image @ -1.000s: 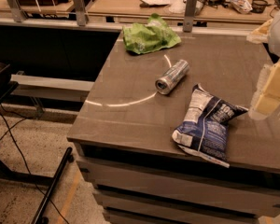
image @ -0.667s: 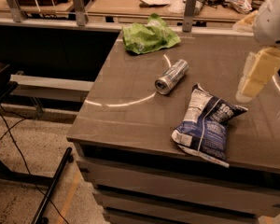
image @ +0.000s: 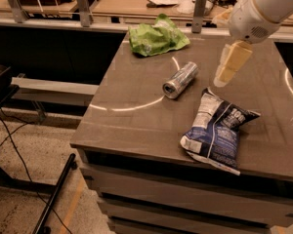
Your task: Move redbull can near green rice chip bag
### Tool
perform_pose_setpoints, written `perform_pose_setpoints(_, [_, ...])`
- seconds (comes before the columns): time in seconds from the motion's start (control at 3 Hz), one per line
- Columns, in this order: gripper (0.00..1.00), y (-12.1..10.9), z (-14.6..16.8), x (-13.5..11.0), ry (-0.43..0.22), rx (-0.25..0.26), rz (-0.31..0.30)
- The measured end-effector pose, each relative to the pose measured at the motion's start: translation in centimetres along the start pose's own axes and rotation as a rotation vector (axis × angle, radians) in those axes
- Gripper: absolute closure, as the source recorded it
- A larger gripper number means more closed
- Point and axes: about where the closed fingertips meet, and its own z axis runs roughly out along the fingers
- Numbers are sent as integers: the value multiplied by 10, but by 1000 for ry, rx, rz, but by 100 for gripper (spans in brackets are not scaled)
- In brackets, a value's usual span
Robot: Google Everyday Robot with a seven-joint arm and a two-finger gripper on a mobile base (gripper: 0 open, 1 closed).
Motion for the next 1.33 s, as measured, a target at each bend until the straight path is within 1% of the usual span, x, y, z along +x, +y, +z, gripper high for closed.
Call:
perform_pose_setpoints(0.33, [0,-33,52,-11,-46,-1,-20])
perform_pose_setpoints(0.67, [0,-50,123,-18,-115,-47,-45])
perform_pose_setpoints(1.0, [0,-43,123,-16,-114,-57,-49])
perform_pose_setpoints(1.33, [26,-34,128,-12,-109,-81,-51])
